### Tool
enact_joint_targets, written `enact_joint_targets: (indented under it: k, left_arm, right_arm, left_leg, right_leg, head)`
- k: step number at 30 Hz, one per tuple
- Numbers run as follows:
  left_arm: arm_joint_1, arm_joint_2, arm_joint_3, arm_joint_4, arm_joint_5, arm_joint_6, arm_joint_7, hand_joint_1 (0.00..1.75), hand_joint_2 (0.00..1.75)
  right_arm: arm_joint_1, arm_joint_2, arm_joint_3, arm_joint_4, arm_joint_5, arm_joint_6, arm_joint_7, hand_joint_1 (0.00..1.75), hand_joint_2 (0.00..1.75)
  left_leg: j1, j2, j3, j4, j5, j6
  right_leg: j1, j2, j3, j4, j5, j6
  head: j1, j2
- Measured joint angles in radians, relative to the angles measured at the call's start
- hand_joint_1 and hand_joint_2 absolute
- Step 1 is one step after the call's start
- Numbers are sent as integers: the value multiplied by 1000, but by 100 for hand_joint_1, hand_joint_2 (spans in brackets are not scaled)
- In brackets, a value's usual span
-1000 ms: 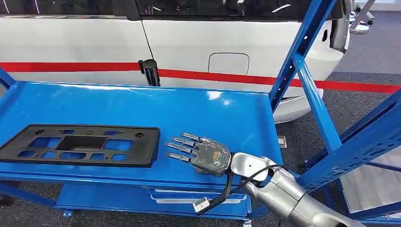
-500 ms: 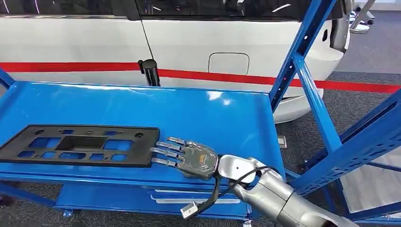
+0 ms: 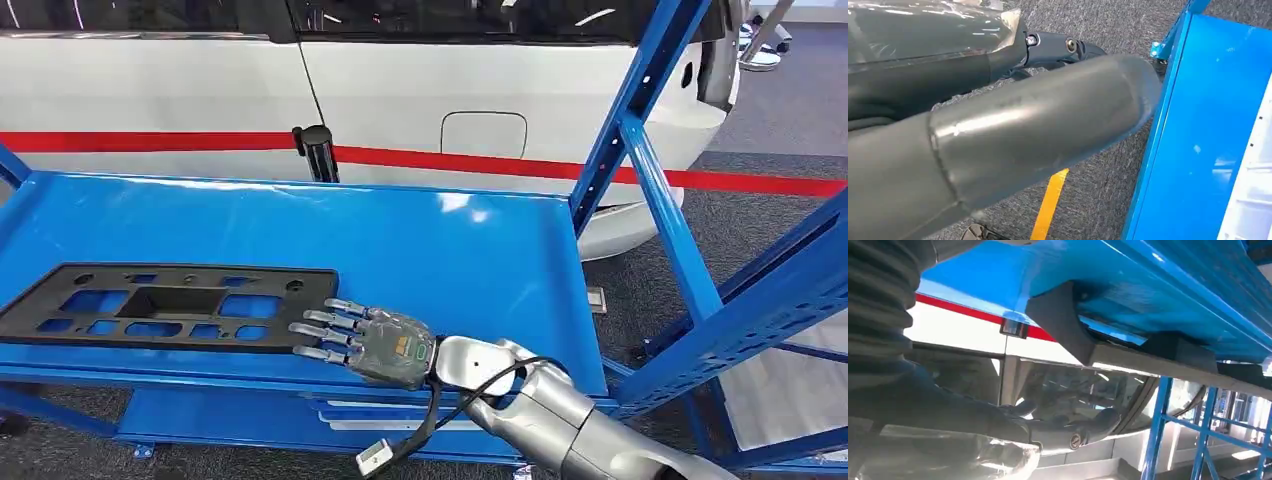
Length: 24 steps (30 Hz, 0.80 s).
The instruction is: Take the parts from the cabinet and place them on the table.
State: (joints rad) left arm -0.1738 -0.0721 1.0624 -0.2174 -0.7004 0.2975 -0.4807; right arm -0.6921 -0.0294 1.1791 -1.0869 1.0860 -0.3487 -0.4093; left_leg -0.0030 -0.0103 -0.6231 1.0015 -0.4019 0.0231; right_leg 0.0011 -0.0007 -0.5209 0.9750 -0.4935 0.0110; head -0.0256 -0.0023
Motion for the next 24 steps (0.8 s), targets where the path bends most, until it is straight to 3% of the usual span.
enact_joint_targets:
  k: [9,24]
  left_arm:
    - [0,-3,0,0,1,3,-7,0,0]
    - [0,-7,-1,0,4,6,-7,0,0]
  right_arm:
    - [-23,72,8,101,25,-45,36,0,175]
    - [-36,150,14,187,60,-47,92,0,175]
  left_leg:
    - [0,0,0,0,0,0]
    - [0,0,0,0,0,0]
  right_leg:
    - [0,0,0,0,0,0]
    - [0,0,0,0,0,0]
  head:
    - [0,0]
    - [0,0]
